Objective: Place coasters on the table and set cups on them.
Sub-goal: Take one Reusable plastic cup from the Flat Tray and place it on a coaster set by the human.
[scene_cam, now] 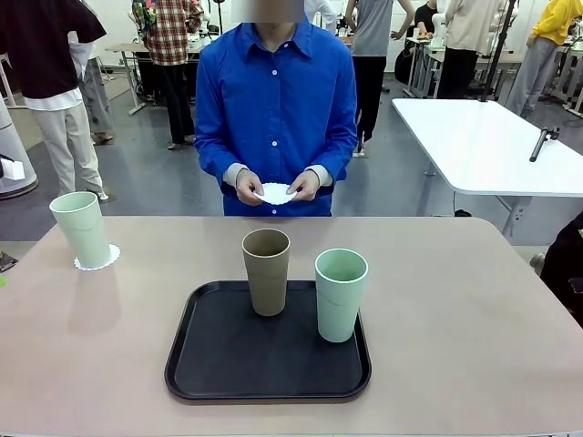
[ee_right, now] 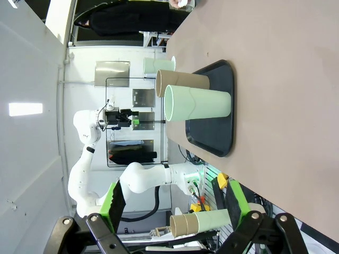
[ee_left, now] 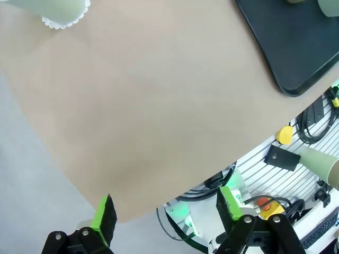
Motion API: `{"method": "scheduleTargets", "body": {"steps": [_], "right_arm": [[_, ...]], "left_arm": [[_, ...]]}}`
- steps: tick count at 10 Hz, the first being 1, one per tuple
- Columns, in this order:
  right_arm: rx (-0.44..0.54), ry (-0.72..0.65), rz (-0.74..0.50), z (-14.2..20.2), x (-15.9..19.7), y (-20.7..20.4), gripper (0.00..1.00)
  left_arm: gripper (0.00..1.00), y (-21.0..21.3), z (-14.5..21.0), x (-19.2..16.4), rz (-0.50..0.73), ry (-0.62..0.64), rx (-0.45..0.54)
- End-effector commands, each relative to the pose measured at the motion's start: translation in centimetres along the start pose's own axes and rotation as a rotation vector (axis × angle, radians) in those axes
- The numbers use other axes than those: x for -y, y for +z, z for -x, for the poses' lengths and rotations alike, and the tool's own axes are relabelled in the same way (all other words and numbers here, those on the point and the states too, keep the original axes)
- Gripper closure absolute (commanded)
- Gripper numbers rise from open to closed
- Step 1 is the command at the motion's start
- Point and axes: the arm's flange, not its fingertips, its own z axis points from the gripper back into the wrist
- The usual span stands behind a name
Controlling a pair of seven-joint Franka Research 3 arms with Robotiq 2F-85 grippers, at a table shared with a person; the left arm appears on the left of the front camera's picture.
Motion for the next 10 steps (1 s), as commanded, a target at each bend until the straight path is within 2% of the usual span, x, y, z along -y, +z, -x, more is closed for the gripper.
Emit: {"method": "scheduleTargets", "body": {"steps": [1, 2, 4, 5, 7, 10], "right_arm": [[0.004, 0.015, -0.013, 0.1, 0.0, 0.0, 0.00], [0.004, 0.015, -0.013, 0.1, 0.0, 0.0, 0.00], [0.004, 0.015, -0.013, 0.1, 0.0, 0.0, 0.00], [0.004, 0.015, -0.013, 0.1, 0.0, 0.0, 0.00], [0.004, 0.015, -0.013, 0.1, 0.0, 0.0, 0.00], [0.004, 0.015, -0.013, 0.1, 0.0, 0.0, 0.00]], "left_arm": [[0.00, -0.1, 0.1, -2.1, 0.216, -0.014, 0.093], [0.00, -0.1, -0.2, -5.2, 0.443, -0.031, 0.182], [0.00, 0.1, 0.8, -10.7, 0.729, -0.056, 0.342], [0.00, -0.2, 1.7, -13.2, 0.816, -0.050, 0.392], [0.00, -2.0, 4.8, -19.0, 0.986, 0.024, 0.560], [0.00, -3.7, 8.6, -24.9, 1.091, 0.135, 0.574]]}}
